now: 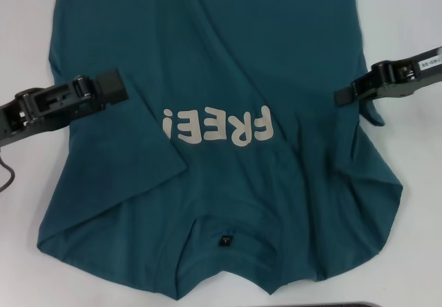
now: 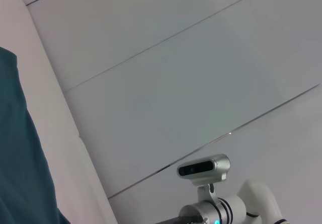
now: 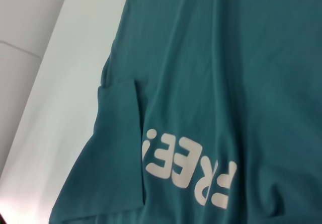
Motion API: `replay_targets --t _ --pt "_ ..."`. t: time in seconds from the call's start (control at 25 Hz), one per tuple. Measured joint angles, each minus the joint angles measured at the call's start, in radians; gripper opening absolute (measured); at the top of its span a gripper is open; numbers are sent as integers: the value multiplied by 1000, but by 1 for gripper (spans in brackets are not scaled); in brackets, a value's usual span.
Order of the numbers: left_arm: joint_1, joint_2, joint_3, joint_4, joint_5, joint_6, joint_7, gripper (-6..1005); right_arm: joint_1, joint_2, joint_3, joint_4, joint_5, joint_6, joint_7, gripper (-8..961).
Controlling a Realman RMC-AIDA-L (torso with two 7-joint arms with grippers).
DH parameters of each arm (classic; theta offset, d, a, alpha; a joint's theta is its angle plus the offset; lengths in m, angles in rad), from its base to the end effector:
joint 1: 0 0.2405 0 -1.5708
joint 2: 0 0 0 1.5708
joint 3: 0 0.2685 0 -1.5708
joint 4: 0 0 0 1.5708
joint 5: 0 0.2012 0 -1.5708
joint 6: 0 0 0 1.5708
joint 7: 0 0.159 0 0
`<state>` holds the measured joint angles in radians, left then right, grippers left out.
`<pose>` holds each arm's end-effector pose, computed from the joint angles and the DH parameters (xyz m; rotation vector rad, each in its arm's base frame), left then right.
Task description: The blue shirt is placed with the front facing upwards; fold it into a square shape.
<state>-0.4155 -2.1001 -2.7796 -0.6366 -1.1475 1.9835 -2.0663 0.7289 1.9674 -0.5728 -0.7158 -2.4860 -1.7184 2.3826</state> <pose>-0.2653 0.2658 0.0177 2.2428 1.5706 1.2640 0.2620 0.3584 0.0230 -2.4935 1.8166 0.1953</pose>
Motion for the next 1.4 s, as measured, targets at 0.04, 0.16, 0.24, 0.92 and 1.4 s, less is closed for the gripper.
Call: replay_targets --t 0.04,0.16,0.24,0.92,1.4 --pt "0 0 -1 0 0 0 0 769 4 1 -10 9 0 11 0 21" --pt "0 0 -12 0 0 0 0 768 17 10 -32 27 1 45 2 22" --pt "1 0 -17 0 0 0 0 767 20 13 -33 28 1 48 2 22" --pt "4 3 -39 0 0 -4 -13 769 13 12 -26 110 90 107 -16 327" --pt "6 3 -52 0 0 -8 -21 767 10 5 -44 160 112 136 9 791"
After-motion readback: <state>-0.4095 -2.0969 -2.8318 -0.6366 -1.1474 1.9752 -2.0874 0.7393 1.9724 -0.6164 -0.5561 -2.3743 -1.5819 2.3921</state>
